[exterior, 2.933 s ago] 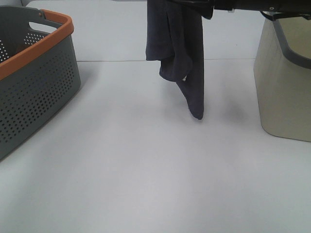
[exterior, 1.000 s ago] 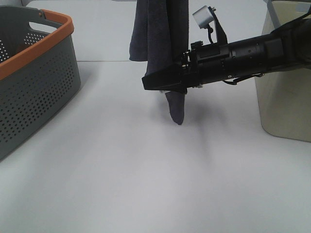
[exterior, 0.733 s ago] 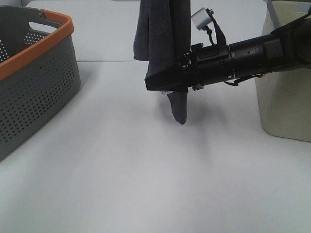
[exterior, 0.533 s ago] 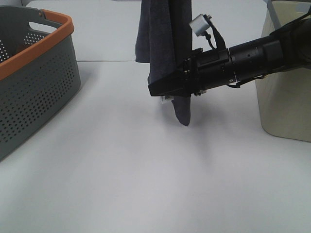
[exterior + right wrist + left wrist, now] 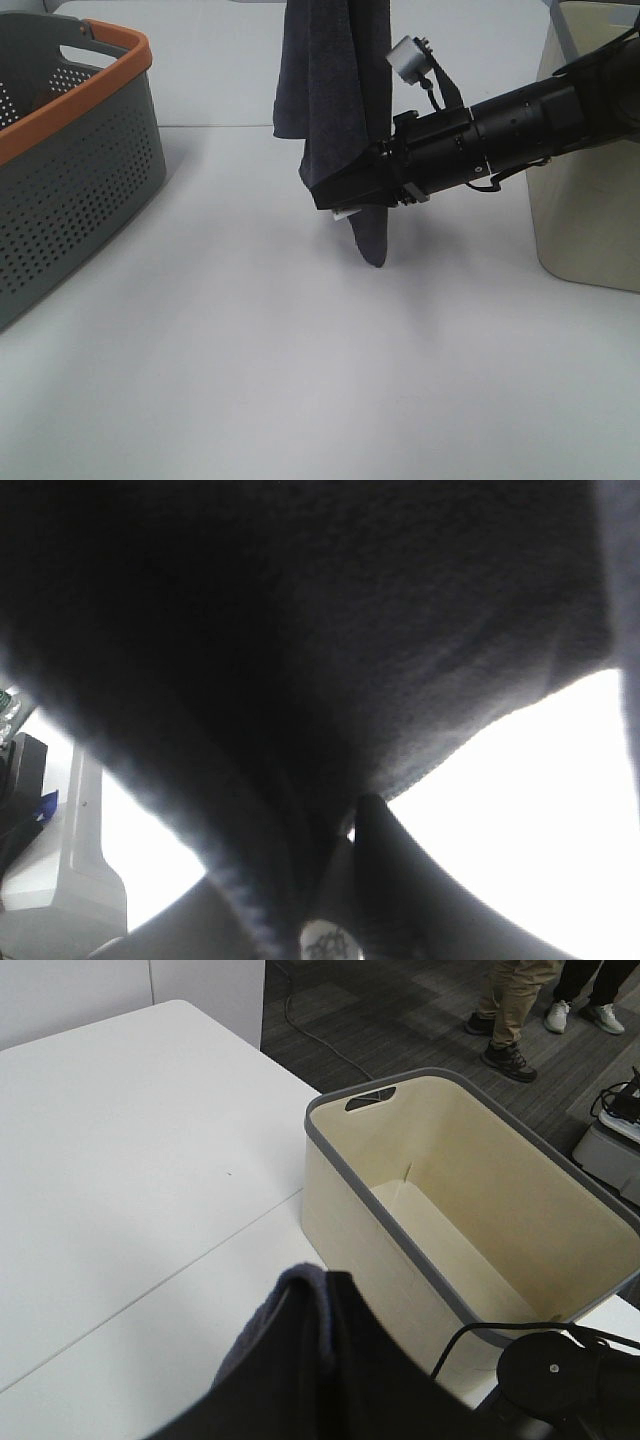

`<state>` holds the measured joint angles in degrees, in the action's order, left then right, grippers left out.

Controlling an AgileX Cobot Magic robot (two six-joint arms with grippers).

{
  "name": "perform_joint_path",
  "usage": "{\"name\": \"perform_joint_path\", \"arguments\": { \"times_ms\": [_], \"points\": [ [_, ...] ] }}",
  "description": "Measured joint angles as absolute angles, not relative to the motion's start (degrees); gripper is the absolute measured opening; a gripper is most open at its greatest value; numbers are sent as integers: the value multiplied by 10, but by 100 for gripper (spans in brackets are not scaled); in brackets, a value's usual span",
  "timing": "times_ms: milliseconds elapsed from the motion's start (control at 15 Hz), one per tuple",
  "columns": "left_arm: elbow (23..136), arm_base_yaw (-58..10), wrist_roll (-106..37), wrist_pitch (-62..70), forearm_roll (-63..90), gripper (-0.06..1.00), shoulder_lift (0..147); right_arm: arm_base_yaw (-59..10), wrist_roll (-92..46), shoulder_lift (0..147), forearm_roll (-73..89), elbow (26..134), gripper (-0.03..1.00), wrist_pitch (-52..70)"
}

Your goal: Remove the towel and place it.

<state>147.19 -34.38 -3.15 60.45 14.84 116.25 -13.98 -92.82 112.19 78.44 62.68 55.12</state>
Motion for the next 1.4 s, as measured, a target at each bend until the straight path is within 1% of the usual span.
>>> {"name": "perform_joint_path", "arguments": {
  "times_ms": [133,200,533,600,733,933,1133,1200,1400],
  "points": [
    [1472,-344,-33,608,146,0,1163,-140,-903,1113,780,627,21,549],
    [1472,-344,-33,608,144,0,1163,-140,-902,1103,780,627,19,549],
    [1472,-344,-33,608,144,0,1163,-140,-895,1078,756,627,18,544],
    [1472,-344,-33,608,144,0,1163,-140,-886,1078,751,627,16,540],
    [1472,-344,-34,608,144,0,1163,-140,-861,1078,741,627,2,539],
    [1472,-344,-32,633,127,0,1163,-140,-801,1073,712,627,2,539],
    [1472,-344,9,657,68,0,1163,-140,-712,1042,644,627,2,540],
    [1472,-344,56,669,0,0,1163,-140,-654,1014,576,627,2,539],
    [1472,-344,114,693,-73,0,1167,-140,-571,951,456,630,2,532]
  ]
}}
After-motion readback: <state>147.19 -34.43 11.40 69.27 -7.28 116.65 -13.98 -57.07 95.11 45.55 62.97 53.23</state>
